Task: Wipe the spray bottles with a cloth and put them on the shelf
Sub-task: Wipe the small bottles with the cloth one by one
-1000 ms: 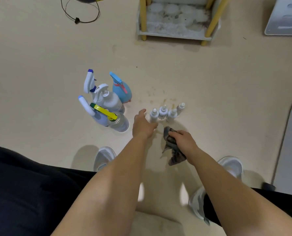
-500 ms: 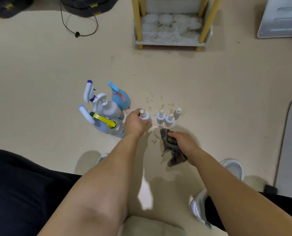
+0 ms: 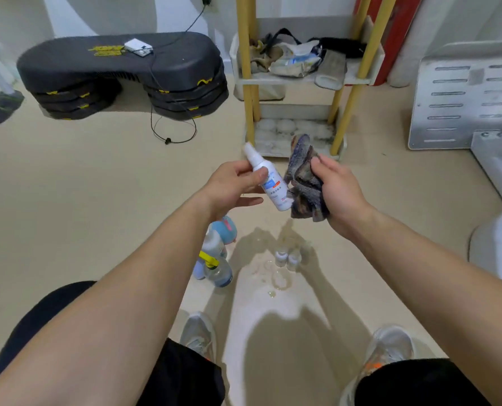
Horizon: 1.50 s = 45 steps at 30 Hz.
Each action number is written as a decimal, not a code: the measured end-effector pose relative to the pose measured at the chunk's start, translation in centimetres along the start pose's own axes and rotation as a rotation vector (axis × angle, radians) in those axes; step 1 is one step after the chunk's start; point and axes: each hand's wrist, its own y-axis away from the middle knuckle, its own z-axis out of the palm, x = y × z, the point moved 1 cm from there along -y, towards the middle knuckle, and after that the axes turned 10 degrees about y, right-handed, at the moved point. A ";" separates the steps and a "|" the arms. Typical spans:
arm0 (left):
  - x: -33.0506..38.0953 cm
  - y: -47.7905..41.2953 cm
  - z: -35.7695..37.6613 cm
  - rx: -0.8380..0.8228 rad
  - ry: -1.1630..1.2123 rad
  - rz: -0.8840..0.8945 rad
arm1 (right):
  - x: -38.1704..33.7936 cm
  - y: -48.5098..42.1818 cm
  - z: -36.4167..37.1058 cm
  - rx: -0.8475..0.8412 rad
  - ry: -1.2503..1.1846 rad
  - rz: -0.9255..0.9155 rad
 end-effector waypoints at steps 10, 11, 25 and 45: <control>6.7 1.1 5.1 0.078 0.238 0.144 | -4.6 0.6 1.2 0.009 0.718 -0.555; 6.4 1.0 5.6 0.093 0.261 0.155 | -4.8 0.4 1.3 0.052 0.714 -0.545; 5.1 -2.6 8.0 0.398 0.175 0.267 | -4.6 -3.4 1.6 0.166 0.515 -0.406; 5.5 -2.0 8.5 0.467 0.122 0.323 | -4.9 -3.1 1.9 0.200 0.390 -0.407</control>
